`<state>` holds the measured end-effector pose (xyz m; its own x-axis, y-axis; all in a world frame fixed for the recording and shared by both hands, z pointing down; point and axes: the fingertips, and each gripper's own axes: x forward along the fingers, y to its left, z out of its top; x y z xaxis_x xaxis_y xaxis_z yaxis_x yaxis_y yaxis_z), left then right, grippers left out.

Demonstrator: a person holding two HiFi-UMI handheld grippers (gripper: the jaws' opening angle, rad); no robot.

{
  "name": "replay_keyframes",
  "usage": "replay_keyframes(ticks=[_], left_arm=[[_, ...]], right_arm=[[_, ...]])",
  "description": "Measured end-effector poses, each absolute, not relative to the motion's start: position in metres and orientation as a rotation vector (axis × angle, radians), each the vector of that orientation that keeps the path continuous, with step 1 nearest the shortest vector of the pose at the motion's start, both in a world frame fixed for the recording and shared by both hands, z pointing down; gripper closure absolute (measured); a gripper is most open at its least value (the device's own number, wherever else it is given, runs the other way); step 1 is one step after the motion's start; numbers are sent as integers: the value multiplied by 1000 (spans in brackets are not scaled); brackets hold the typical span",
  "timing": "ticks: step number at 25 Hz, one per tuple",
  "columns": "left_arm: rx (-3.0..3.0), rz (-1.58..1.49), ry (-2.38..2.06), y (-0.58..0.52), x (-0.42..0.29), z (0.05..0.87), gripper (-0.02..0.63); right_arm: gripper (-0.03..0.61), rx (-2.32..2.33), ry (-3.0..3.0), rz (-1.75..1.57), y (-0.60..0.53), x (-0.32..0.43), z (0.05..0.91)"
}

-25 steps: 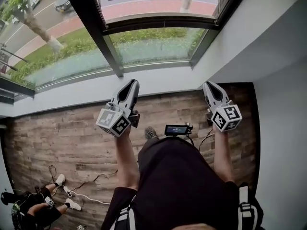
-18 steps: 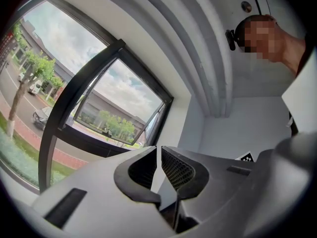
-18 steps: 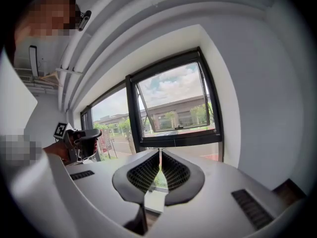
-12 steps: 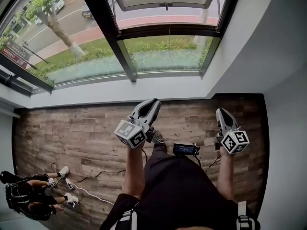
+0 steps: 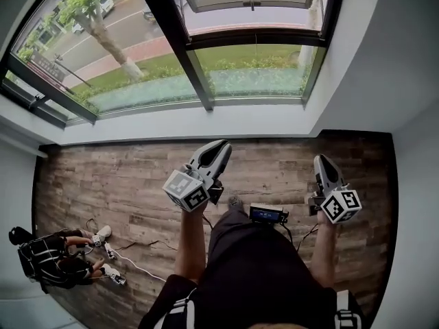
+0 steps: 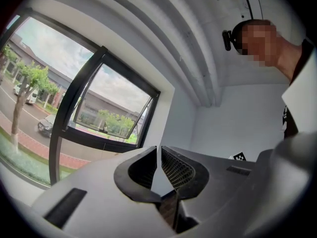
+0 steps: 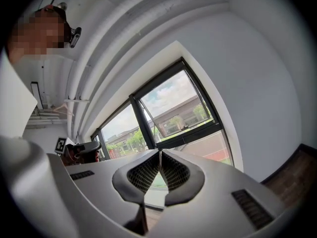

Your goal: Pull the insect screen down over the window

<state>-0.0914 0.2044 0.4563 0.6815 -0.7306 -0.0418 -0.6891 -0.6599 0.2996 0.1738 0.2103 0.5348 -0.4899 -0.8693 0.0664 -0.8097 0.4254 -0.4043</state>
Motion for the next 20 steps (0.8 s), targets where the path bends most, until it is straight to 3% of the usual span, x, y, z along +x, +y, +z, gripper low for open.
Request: replay_keyframes(ticks=[7,20], left_arm=[[2693,-391,-981,214,-104,427,581],[2634,-658,-964,274,-246,409,581]], right_arm=[[558,-1531,2457,-492,231,156,505],[558,-1471,2424,-496,291,38,455]])
